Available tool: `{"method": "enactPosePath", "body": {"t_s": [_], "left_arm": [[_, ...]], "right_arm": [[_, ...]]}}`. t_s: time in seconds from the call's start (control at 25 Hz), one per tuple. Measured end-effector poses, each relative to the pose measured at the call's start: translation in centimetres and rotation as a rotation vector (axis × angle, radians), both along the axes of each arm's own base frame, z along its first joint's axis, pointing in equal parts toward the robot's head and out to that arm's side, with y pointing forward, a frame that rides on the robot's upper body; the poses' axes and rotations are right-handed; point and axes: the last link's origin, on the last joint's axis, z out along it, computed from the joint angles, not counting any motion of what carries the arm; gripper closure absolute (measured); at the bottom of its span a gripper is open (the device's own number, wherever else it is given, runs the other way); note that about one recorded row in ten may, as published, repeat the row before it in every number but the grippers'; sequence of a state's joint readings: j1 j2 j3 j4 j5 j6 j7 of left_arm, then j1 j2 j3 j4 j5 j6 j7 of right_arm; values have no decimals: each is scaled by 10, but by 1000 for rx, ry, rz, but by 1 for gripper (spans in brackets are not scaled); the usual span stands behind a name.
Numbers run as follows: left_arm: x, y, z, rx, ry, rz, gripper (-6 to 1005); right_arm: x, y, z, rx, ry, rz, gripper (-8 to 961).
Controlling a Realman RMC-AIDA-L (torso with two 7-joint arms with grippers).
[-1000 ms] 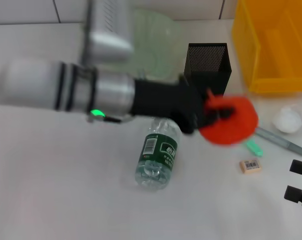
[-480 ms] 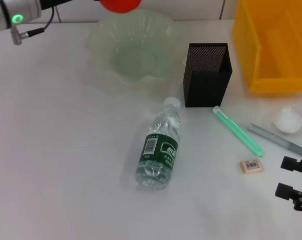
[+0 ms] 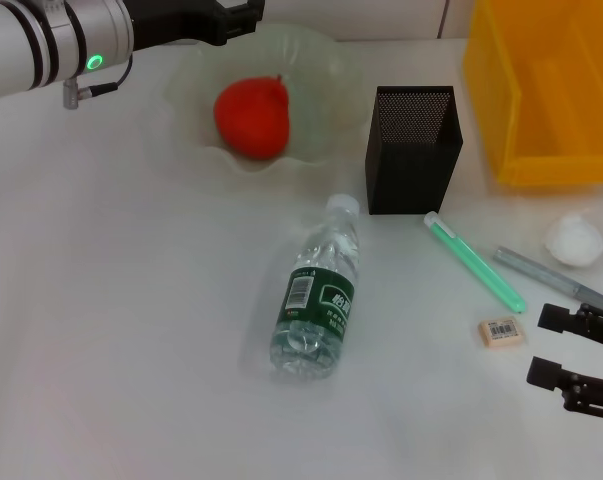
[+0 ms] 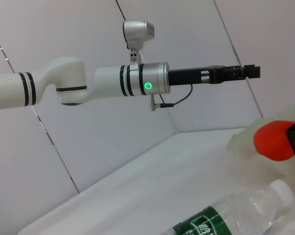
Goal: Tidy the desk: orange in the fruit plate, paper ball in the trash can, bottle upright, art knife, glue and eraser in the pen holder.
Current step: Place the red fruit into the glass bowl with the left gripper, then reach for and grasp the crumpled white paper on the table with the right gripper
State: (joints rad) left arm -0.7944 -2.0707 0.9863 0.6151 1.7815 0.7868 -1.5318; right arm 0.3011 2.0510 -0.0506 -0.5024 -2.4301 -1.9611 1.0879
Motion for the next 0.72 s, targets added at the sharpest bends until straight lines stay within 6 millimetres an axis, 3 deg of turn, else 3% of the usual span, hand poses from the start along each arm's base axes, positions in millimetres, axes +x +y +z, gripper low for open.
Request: {"method": "enactPosePath", "body": {"t_s": [0.08,0.24,0.28,0.32,0.4,0.52,0.72], "left_arm": [[1,-6,2,-33,-45,-9,364],[4,-27,10,-120,-125,-80,289],[2,-49,15,-195,-174,-146,271],[2,-49,15,-195,-174,-146,252],[-4,-75,19,-281,-203,-211,215],[-24,-112,20,-408,-222,-264,159],[-56,-166,12,-607,-266,-314,158]], "right_arm": [[-1,3,0,0,0,6,157],[-2,6,1,5,4,5,157],[-3,9,3,11,7,-3,157],[-3,11,4,16,9,-14,157],[-2,18,9,25,12,-50,158],[-2,25,14,14,12,-71,158],[-9,46,38,-26,-31,-91,161]]}}
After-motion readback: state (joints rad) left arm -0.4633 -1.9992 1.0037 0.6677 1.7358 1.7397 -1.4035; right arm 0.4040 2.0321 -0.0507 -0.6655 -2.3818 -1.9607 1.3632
